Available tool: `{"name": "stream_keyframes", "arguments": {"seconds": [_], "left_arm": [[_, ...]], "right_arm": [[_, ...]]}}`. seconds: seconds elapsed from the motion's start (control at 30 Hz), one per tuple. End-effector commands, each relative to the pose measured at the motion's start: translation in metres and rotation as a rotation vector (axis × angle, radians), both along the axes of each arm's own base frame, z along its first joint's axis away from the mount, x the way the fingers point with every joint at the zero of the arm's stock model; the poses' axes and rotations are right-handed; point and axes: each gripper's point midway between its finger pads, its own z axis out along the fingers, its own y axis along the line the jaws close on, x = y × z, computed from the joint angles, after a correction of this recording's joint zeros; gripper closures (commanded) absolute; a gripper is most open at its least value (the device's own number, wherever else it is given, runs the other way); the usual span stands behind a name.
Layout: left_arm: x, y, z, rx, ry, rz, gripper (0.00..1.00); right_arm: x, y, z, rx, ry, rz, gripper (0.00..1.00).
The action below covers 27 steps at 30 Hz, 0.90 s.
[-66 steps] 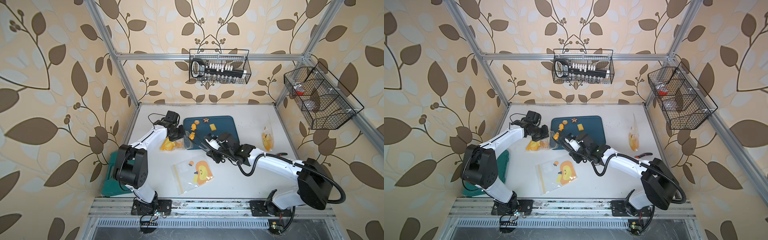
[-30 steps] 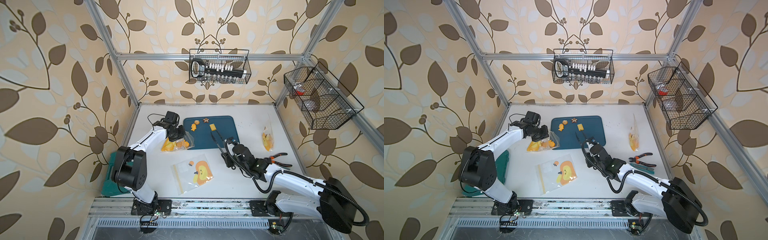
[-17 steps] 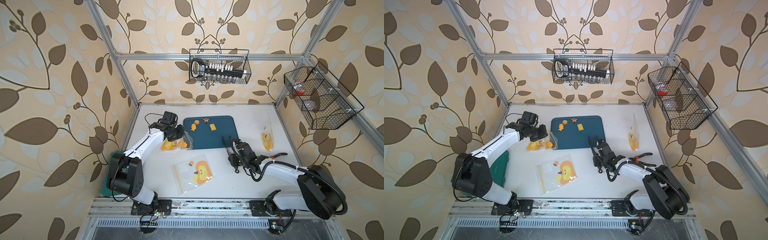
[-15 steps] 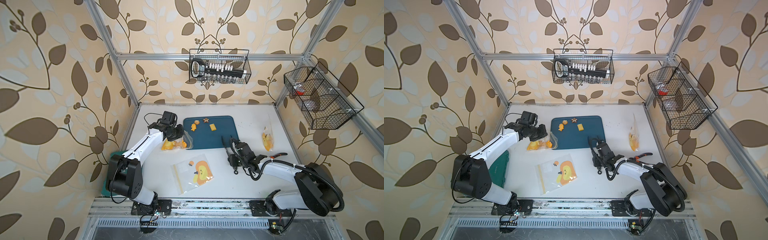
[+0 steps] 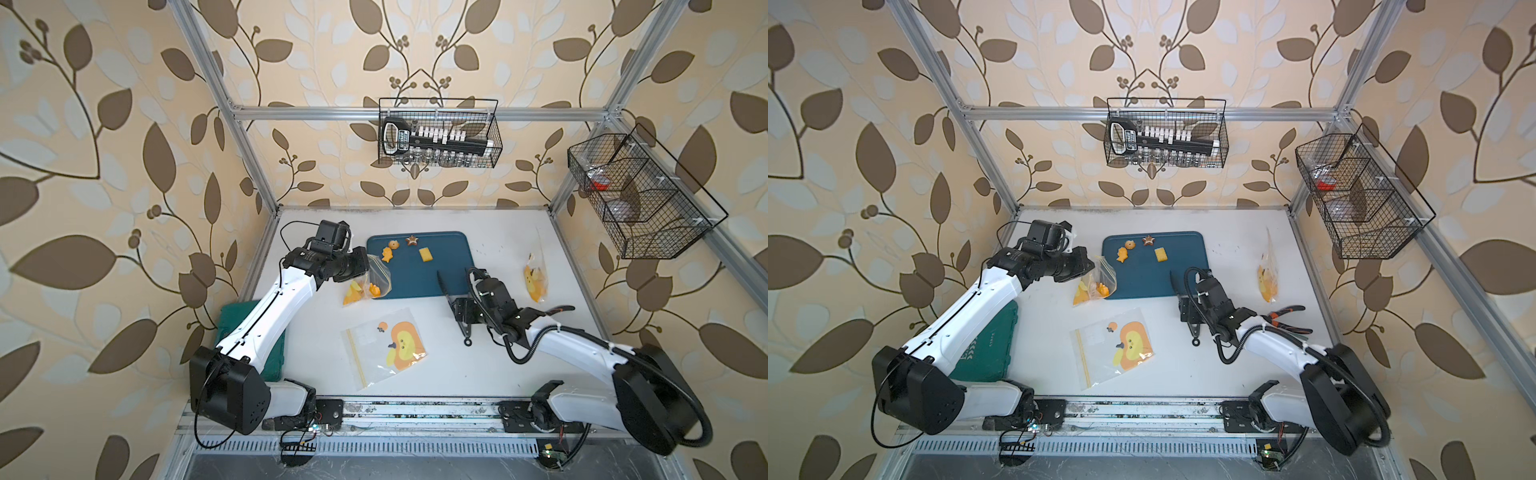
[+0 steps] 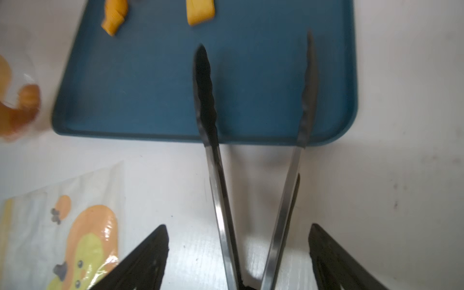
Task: Put the cookies into a resealable bag to prevent moisture
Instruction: Place the clamp on the tray, then place the ziploc bag at the center of the board.
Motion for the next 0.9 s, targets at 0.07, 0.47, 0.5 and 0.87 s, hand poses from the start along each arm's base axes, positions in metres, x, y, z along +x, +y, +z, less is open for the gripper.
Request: {"name": "stream_keyframes", "arguments": {"seconds": [0.07, 0.47, 0.5, 0.87], "left_arm": [[-0.038, -0.061, 0.049, -0.035, -0.102, -0.217, 1.0], [-0.056, -0.119, -0.029, 0.151, 0.073, -0.416, 1.0], [-0.054, -0.123, -0.032, 0.148, 0.078, -0.423, 1.0], [-0.051, -0.13, -0.035, 0.132, 0.066, -0.447, 0.86]], "right_arm": [[-0.004, -0.01, 0.052, 0.047, -0.178, -0.012, 0.17], [-0.028, 0.025, 0.09, 0.121, -0.237, 0.265, 0.22], [-0.031, 0.034, 0.091, 0.14, -0.232, 0.314, 0.22], [-0.043, 0.067, 0.117, 0.2, -0.222, 0.403, 0.17]]}}
